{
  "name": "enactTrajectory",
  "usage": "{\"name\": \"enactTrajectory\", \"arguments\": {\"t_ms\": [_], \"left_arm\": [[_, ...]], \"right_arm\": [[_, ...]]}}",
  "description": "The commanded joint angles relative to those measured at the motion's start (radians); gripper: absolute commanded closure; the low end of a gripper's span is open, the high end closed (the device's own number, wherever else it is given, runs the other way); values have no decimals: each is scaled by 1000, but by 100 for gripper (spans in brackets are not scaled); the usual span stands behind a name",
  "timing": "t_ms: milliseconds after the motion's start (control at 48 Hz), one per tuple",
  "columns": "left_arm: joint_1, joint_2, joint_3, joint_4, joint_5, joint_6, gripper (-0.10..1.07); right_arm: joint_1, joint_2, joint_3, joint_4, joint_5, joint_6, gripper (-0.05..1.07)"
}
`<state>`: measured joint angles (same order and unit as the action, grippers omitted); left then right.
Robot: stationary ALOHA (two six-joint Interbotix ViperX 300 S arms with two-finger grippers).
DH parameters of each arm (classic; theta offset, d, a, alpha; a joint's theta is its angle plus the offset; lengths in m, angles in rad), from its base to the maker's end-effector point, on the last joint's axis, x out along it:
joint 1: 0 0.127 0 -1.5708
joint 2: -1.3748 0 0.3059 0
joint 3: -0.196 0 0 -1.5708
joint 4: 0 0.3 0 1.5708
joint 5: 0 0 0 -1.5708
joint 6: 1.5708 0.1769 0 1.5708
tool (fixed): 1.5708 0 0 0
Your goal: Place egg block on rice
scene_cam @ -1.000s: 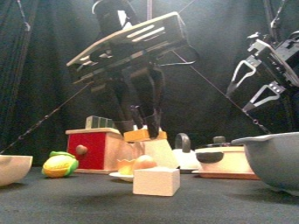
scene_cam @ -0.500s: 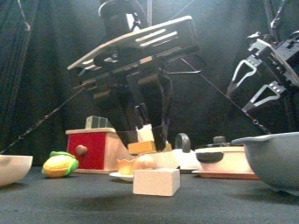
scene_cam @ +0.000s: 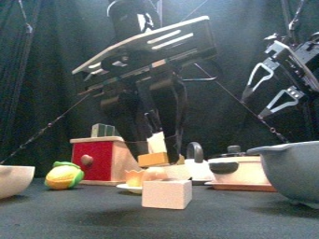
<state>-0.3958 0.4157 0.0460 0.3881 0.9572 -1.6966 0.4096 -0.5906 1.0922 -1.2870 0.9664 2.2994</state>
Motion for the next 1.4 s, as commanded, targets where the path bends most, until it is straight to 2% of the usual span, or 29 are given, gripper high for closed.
{"name": "enactTrajectory", "arguments": {"t_ms": [0, 1042, 1375], "left_arm": [[2, -9, -37, 3, 0, -2, 43], [5, 14, -49, -3, -21, -2, 42], [8, 15, -48, -17, -21, 0, 38]], "right_arm": [[2, -6, -11, -6, 2, -2, 2], [8, -6, -12, -8, 2, -2, 2], [8, -6, -14, -8, 2, -2, 2]]}}
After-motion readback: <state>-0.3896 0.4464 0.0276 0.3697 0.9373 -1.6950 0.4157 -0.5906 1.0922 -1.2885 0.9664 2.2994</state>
